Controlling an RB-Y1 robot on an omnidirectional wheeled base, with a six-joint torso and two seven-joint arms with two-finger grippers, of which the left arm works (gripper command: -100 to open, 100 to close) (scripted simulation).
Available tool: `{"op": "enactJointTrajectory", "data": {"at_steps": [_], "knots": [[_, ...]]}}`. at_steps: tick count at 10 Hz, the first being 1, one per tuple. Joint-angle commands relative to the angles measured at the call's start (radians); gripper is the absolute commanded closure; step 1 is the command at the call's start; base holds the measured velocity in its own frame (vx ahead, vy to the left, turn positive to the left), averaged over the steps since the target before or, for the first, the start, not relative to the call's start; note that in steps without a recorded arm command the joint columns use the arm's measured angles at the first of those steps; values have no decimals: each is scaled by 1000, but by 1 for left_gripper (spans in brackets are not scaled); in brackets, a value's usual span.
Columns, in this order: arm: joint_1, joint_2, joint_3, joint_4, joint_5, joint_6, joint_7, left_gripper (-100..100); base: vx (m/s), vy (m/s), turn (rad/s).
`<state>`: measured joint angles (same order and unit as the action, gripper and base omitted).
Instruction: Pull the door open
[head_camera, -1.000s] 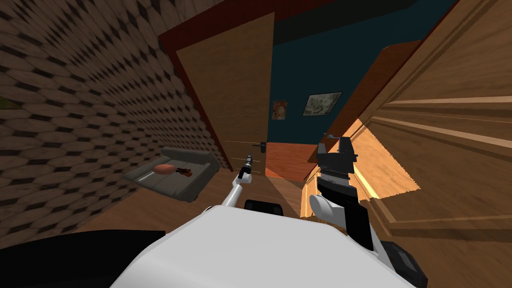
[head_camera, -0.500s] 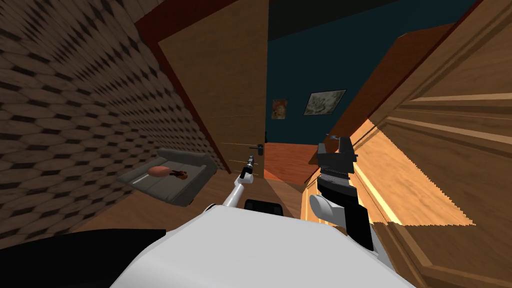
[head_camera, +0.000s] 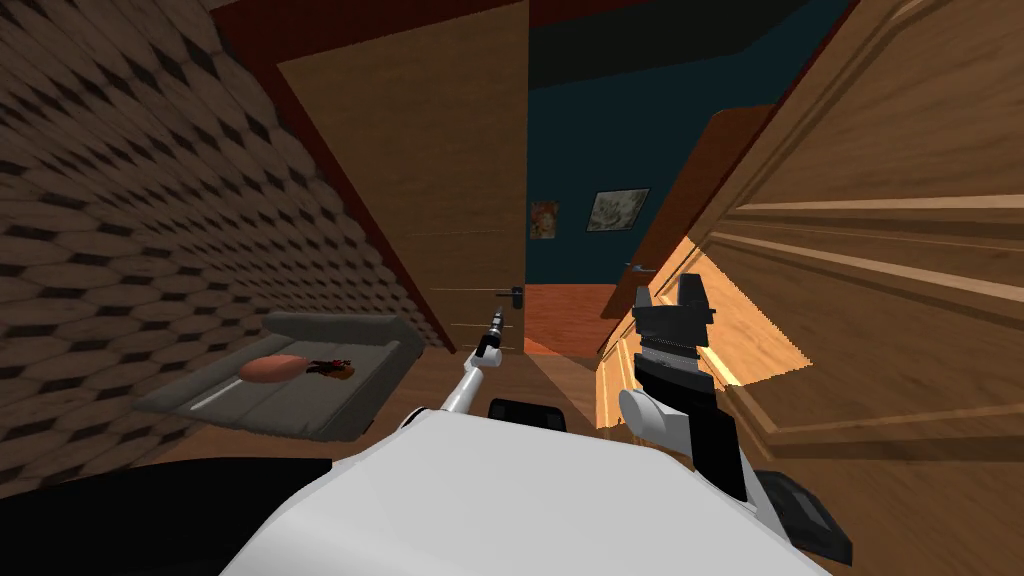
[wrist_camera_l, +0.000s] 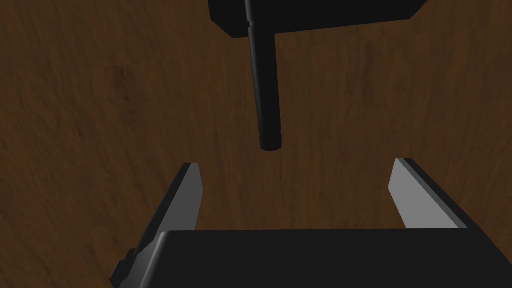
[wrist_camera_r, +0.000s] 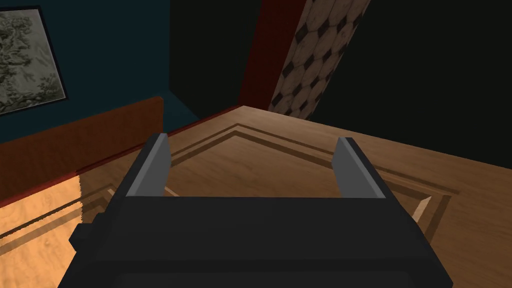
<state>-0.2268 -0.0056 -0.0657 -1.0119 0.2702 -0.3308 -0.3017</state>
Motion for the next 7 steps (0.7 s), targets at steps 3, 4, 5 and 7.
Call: {"op": "enactJointTrajectory", "data": {"at_steps": [3, 4, 5, 7], "knots": [[-8, 32, 43, 35, -20, 4, -4, -100, -67, 67, -343], [-11, 37, 58, 45, -24, 5, -6, -100, -71, 43, -309], [-14, 41, 73, 54, -28, 5, -9, -100, -66, 33, -345], [-22, 45, 105, 71, -31, 3, -17, -100, -52, 20, -320]]}}
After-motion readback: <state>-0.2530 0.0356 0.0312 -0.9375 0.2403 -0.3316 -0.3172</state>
